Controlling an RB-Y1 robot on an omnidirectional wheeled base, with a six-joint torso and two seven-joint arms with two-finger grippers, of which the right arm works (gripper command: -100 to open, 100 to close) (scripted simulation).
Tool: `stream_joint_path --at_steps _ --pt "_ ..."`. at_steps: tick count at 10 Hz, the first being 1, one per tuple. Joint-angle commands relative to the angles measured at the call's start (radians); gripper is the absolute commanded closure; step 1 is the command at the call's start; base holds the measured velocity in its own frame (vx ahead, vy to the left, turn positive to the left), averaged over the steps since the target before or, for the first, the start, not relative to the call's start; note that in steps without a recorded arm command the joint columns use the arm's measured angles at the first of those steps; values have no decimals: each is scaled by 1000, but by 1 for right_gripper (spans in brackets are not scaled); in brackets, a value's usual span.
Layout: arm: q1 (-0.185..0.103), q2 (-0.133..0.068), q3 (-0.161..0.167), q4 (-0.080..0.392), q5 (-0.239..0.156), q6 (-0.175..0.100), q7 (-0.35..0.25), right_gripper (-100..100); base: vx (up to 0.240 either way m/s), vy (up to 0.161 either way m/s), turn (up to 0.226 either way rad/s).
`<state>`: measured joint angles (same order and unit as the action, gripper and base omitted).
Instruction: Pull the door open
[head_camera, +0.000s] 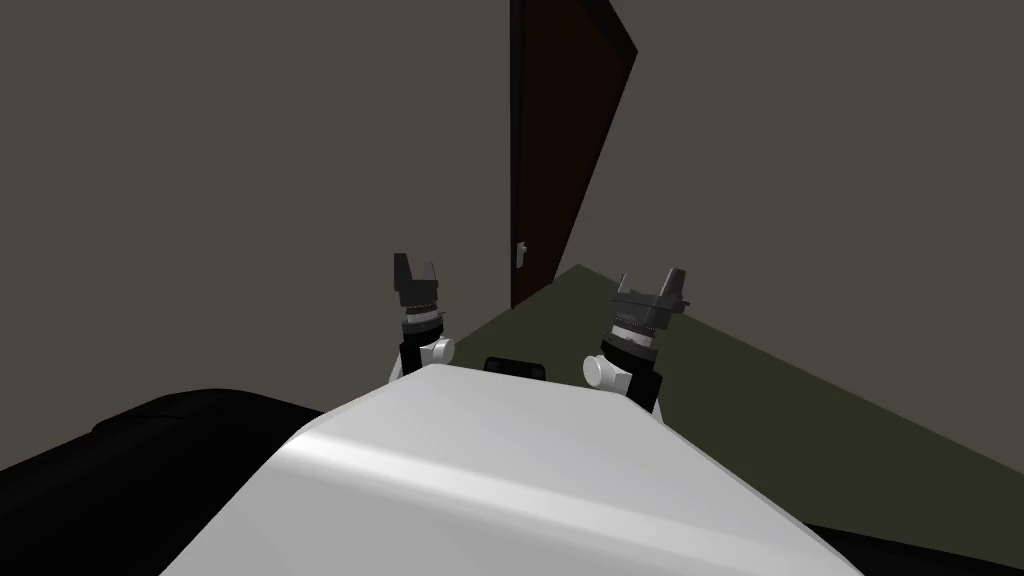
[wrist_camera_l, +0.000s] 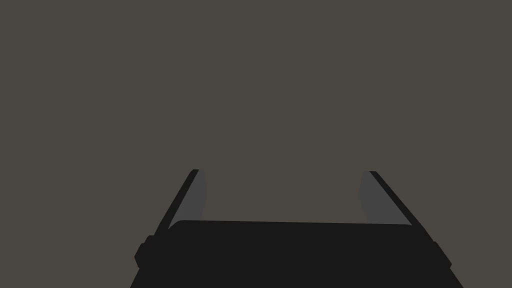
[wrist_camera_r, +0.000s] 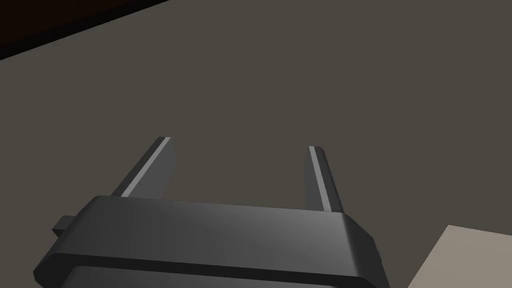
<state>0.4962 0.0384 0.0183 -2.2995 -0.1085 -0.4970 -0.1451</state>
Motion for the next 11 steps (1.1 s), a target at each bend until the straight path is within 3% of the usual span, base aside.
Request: stream_joint_path --at_steps 1,11 --pt "-16 -14 7 31 18 -1 26 -100 81 7 44" --pt "-127 -97 53 242 143 -5 202 -100 114 -22 53"
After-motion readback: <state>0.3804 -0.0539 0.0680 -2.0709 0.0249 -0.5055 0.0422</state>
